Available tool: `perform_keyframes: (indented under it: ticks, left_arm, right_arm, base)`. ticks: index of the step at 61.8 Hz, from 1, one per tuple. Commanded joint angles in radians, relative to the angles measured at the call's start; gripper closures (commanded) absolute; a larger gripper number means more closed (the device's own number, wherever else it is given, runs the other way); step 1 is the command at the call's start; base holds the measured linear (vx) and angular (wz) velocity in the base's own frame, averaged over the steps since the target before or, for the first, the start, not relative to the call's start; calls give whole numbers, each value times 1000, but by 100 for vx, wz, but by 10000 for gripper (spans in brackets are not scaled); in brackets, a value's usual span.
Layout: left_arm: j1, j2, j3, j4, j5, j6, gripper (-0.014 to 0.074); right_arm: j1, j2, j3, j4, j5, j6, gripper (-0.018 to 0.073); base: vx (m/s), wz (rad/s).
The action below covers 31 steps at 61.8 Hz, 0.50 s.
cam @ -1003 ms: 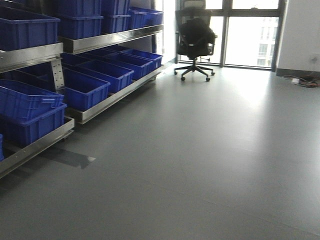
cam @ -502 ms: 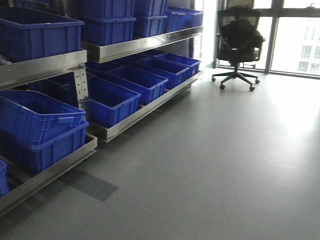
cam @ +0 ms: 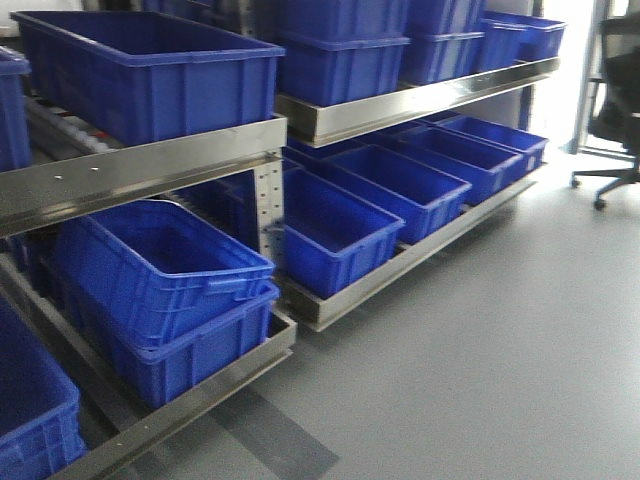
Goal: Pick red cube and place on left shelf
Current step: 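Drive up to the shelf rack and stop before a blue bin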
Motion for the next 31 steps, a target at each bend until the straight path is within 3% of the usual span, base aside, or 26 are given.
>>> perform_keyframes:
  ticks: [1,31]
  left_arm:
    - [2,-14,24,-1,-90,-3,495]
    - [2,-14,24,-1,-90,-3,495]
  right_arm:
    - [-4,12,-27,-22,-89,-8,398]
    - [-4,12,-27,-22,-89,-8,398]
  base:
    - [56,65]
    - [50,68]
